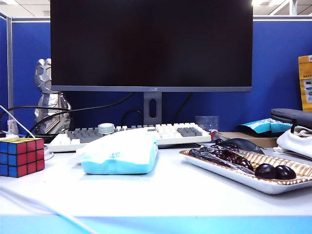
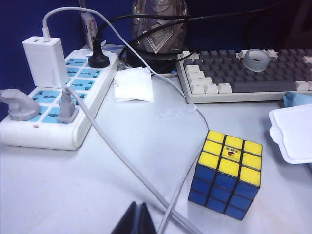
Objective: Pull out a wet wipe from the sky blue wet wipes packet and place it on the table.
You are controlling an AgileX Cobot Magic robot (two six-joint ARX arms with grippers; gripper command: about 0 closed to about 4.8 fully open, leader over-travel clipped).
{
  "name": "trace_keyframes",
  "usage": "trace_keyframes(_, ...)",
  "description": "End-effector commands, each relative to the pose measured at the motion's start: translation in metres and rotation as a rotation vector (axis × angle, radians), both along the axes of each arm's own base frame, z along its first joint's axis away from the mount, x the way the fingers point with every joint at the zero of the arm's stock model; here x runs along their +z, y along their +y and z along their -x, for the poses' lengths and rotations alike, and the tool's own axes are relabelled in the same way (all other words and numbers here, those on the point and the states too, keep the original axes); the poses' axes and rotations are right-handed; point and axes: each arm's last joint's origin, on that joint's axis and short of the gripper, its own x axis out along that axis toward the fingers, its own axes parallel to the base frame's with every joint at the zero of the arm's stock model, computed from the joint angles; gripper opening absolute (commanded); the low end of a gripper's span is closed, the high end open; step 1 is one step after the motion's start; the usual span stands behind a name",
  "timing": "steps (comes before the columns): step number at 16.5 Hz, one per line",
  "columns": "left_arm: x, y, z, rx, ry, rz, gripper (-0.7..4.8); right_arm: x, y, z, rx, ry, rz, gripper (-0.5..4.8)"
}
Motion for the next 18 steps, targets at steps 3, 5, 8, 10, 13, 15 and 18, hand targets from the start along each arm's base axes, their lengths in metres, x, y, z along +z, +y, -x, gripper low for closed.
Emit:
trace_keyframes(3, -0.002, 0.000, 0.000, 0.000, 0.013, -0.001, -0.05, 0.000, 0.000, 0.000, -0.004, -0.002, 0.000, -0.01)
trace_keyframes(5, -0.002, 0.000, 0.000, 0.000, 0.013, -0.001, -0.05, 0.000, 0.000, 0.000, -0.004, -0.002, 0.000, -0.01)
trace_keyframes(8, -0.002, 0.000, 0.000, 0.000, 0.013, -0.001, -0.05, 0.003, 0.000, -0.001, -0.011, -0.037, -0.041, -0.01)
trace_keyframes(10, -0.002, 0.000, 0.000, 0.000, 0.013, -0.001, -0.05, 0.009, 0.000, -0.001, -0.011, -0.097, -0.113, -0.01)
trace_keyframes(13, -0.002, 0.000, 0.000, 0.000, 0.013, -0.001, -0.05, 0.052, 0.002, 0.006, 0.049, -0.220, -0.210, -0.01)
trace_keyframes(15, -0.002, 0.000, 0.000, 0.000, 0.013, -0.001, -0.05, 0.085, 0.004, 0.006, 0.120, -0.262, -0.220, -0.01)
trace_keyframes(18, -0.002, 0.000, 0.000, 0.000, 0.013, -0.001, -0.05, 0.130, 0.013, -0.021, 0.355, -0.157, -0.251, -0.01)
